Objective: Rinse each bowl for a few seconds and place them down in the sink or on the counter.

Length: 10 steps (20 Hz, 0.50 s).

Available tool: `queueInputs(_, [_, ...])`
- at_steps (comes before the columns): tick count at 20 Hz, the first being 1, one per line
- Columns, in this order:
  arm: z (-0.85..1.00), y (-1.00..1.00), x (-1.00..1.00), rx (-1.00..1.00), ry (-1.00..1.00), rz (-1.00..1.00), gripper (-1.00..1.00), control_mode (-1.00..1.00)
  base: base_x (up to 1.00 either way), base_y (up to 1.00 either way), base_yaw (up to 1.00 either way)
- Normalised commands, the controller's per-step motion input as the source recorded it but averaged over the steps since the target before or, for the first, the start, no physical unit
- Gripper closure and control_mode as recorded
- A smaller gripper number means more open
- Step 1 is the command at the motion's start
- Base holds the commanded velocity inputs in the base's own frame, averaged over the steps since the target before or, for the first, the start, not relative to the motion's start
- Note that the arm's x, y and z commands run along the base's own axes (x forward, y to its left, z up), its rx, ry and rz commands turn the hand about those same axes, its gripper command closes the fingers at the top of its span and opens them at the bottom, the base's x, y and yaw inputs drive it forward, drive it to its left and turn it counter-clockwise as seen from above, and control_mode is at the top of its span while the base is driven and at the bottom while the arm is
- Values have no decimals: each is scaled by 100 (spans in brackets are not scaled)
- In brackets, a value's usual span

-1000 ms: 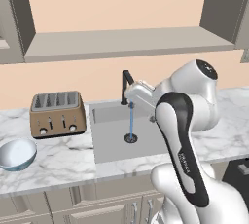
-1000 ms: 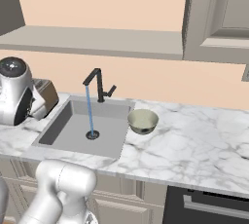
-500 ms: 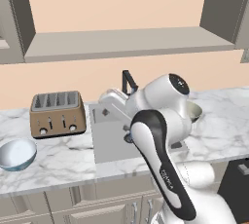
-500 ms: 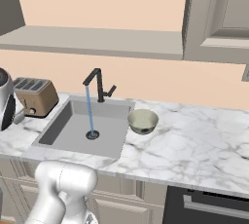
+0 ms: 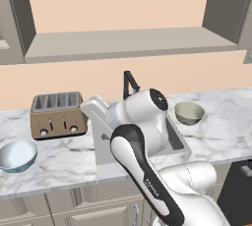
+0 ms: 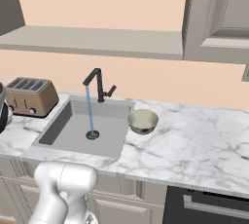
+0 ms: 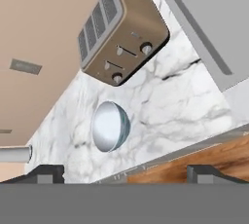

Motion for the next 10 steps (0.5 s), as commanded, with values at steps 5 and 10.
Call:
queueInputs(5, [-24, 47, 35, 8, 1, 0, -100, -100, 0, 0, 0])
queueInputs(10, [-8, 36, 45, 7, 8, 0, -100, -100, 0, 0, 0])
